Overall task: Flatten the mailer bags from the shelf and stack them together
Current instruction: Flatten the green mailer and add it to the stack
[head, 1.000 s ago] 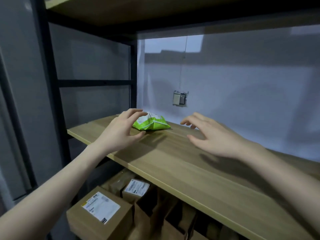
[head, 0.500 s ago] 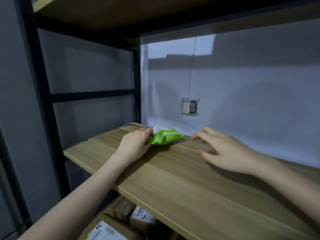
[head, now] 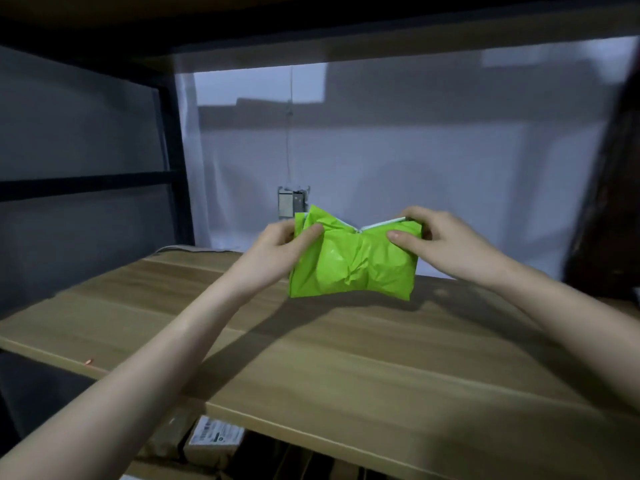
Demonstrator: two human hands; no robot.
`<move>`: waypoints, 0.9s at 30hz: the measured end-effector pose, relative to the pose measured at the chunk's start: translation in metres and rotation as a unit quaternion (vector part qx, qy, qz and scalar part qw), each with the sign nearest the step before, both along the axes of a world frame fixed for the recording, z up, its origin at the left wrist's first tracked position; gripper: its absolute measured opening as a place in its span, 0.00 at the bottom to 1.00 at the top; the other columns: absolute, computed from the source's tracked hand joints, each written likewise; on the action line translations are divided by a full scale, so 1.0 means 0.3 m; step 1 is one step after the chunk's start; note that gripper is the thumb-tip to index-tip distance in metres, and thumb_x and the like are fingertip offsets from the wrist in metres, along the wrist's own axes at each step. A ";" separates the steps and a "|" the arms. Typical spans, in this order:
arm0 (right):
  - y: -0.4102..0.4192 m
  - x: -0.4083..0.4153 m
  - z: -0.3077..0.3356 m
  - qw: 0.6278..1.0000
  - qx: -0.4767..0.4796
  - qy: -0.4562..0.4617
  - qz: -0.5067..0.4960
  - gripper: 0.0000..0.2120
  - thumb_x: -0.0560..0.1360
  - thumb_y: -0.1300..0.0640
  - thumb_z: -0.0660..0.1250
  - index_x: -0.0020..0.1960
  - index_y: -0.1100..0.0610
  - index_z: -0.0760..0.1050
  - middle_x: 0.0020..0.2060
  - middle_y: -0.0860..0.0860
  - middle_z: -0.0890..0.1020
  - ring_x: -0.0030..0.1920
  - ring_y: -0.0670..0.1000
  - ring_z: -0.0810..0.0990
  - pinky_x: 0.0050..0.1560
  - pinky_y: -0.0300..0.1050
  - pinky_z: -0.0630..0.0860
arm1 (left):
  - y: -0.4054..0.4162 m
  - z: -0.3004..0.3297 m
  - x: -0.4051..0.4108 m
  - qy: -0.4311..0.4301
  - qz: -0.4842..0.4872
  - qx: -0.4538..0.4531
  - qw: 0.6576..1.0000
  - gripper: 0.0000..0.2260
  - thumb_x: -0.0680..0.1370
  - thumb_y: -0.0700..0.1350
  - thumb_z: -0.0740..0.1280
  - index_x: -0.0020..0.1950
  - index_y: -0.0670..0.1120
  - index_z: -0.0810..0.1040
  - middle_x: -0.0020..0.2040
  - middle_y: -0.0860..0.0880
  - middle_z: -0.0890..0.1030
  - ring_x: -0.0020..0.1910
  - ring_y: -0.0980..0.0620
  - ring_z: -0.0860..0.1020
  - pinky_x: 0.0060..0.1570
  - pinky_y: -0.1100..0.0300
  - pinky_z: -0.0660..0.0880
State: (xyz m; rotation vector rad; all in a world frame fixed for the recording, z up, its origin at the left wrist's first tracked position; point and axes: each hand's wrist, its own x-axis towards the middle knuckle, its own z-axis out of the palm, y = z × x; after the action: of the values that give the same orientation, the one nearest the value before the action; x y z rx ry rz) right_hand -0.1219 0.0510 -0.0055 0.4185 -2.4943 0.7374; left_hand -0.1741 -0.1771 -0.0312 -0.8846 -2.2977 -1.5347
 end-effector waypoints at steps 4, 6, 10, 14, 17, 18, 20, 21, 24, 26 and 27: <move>0.099 0.064 -0.005 0.998 -0.025 0.000 -0.049 0.14 0.75 0.52 0.67 0.34 0.50 0.67 0.27 0.47 0.68 0.30 0.48 0.66 0.33 0.43 0.62 | 0.115 -0.003 -0.027 0.049 0.018 -0.027 0.998 0.31 0.70 0.68 0.60 0.46 0.38 0.79 0.40 0.49 0.81 0.40 0.54 0.77 0.48 0.48 0.76; 0.158 0.096 -0.004 0.996 -0.044 -0.002 -0.076 0.16 0.74 0.52 0.67 0.31 0.51 0.65 0.25 0.47 0.66 0.30 0.48 0.65 0.33 0.43 0.61 | 0.162 -0.014 -0.066 0.064 0.025 -0.027 0.997 0.38 0.66 0.71 0.58 0.42 0.33 0.76 0.36 0.48 0.73 0.37 0.54 0.70 0.37 0.47 0.72; 0.237 0.185 -0.001 0.990 0.028 0.024 -0.137 0.12 0.74 0.54 0.68 0.37 0.60 0.71 0.26 0.48 0.67 0.31 0.50 0.64 0.32 0.40 0.61 | 0.253 -0.014 -0.027 0.034 -0.079 -0.019 0.996 0.24 0.77 0.56 0.62 0.45 0.34 0.78 0.41 0.45 0.76 0.41 0.54 0.72 0.40 0.57 0.68; 0.254 0.282 -0.037 0.981 0.100 0.045 -0.160 0.08 0.72 0.56 0.70 0.38 0.54 0.72 0.30 0.45 0.75 0.38 0.53 0.73 0.40 0.45 0.64 | 0.286 -0.019 0.029 0.018 -0.181 -0.031 0.983 0.11 0.81 0.41 0.59 0.54 0.43 0.80 0.45 0.57 0.83 0.48 0.61 0.78 0.52 0.66 0.73; 0.272 0.346 -0.083 0.979 0.154 -0.010 -0.131 0.08 0.71 0.55 0.71 0.40 0.55 0.73 0.40 0.49 0.81 0.46 0.54 0.78 0.49 0.50 0.72 | 0.245 -0.025 0.062 -0.014 -0.274 -0.130 0.953 0.11 0.77 0.43 0.63 0.56 0.47 0.80 0.54 0.64 0.81 0.57 0.66 0.76 0.57 0.72 0.69; 0.273 0.366 -0.097 0.977 0.174 -0.023 -0.120 0.08 0.70 0.54 0.72 0.40 0.54 0.72 0.42 0.48 0.80 0.47 0.54 0.78 0.51 0.53 0.73 | 0.230 -0.030 0.066 -0.022 -0.295 -0.175 0.939 0.12 0.76 0.44 0.65 0.58 0.48 0.81 0.60 0.63 0.79 0.62 0.65 0.74 0.61 0.70 0.67; 0.274 0.408 -0.116 0.971 0.209 -0.054 -0.106 0.11 0.69 0.52 0.73 0.41 0.51 0.70 0.46 0.46 0.78 0.50 0.51 0.76 0.54 0.53 0.72 | 0.207 -0.033 0.078 -0.037 -0.336 -0.267 0.902 0.15 0.74 0.46 0.71 0.60 0.52 0.81 0.67 0.60 0.74 0.69 0.62 0.69 0.69 0.62 0.63; 0.274 0.430 -0.121 0.965 0.227 -0.084 -0.099 0.12 0.69 0.50 0.73 0.42 0.49 0.70 0.48 0.45 0.77 0.52 0.49 0.75 0.55 0.51 0.71 | 0.198 -0.030 0.085 -0.048 -0.359 -0.304 0.881 0.16 0.72 0.46 0.71 0.60 0.53 0.81 0.68 0.59 0.73 0.70 0.60 0.67 0.71 0.59 0.61; 0.266 0.487 -0.116 0.954 0.231 -0.184 -0.056 0.16 0.67 0.38 0.69 0.47 0.47 0.71 0.49 0.42 0.75 0.51 0.45 0.73 0.54 0.41 0.69 | 0.200 -0.015 0.121 -0.068 -0.397 -0.293 0.867 0.17 0.69 0.44 0.63 0.55 0.44 0.83 0.67 0.51 0.75 0.70 0.55 0.69 0.70 0.58 0.62; 0.256 0.492 -0.103 0.967 0.186 -0.169 -0.052 0.20 0.68 0.35 0.62 0.52 0.47 0.72 0.50 0.40 0.75 0.53 0.41 0.72 0.54 0.33 0.66 | 0.233 -0.011 0.157 -0.036 -0.339 -0.234 0.910 0.15 0.74 0.44 0.59 0.52 0.43 0.83 0.63 0.50 0.78 0.66 0.58 0.72 0.67 0.64 0.64; 0.250 0.480 -0.099 0.976 0.159 -0.137 -0.060 0.20 0.70 0.36 0.59 0.55 0.47 0.72 0.53 0.41 0.75 0.55 0.40 0.71 0.54 0.31 0.64 | 0.263 -0.021 0.169 -0.016 -0.273 -0.208 0.939 0.14 0.76 0.46 0.57 0.52 0.46 0.82 0.62 0.54 0.79 0.64 0.61 0.72 0.66 0.65 0.64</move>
State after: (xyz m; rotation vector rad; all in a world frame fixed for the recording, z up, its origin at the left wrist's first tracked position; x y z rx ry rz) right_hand 0.0221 0.1258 -0.0354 0.2876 -2.8818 0.3673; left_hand -0.1233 -0.0984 -0.0374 -1.7394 -2.5878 -1.2374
